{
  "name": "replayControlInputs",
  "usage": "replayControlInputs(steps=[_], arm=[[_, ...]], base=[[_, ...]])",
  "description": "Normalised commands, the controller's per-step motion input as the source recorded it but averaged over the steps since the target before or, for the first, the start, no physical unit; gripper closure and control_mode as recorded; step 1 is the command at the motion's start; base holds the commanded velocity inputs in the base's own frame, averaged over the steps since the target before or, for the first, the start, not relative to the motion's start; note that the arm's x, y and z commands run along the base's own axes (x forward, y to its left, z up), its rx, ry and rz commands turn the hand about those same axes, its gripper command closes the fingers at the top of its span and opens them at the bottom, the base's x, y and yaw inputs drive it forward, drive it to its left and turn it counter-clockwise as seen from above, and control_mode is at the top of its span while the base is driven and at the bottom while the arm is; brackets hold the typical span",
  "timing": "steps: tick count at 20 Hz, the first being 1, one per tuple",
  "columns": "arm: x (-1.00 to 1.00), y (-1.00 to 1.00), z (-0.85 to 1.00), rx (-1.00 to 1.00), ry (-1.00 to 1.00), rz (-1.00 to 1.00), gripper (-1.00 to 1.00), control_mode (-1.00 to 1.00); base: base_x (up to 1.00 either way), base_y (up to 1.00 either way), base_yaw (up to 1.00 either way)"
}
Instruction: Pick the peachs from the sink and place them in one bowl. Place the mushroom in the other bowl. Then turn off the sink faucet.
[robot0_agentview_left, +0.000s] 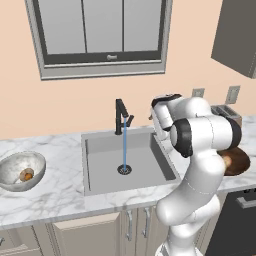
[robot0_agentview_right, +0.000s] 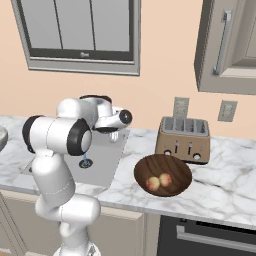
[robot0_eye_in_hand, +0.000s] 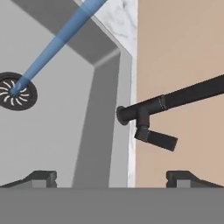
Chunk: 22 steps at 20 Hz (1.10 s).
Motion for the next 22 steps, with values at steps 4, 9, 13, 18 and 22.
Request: replayControlInputs(steps=[4, 9, 13, 18, 22], arm=[[-0.01, 0.00, 0.00, 0.07, -0.01, 0.00, -1.00, -1.00], [-0.15, 0.21, 0.00, 0.02, -0.02, 0.00, -1.00, -1.00], [-0.32, 0.26, 0.00, 0.00, -0.05, 0.00, -1.00, -1.00], [-0.04, 0.08, 0.00, 0.01, -0.01, 0.00, -1.00, -1.00], [0.00, 0.15, 0.00, 0.00, 0.00, 0.00, -1.00, -1.00]], base=[[0.00, 0.00, 0.00], [0.00, 0.00, 0.00], [0.00, 0.00, 0.00], [0.00, 0.00, 0.00], [0.00, 0.00, 0.00]])
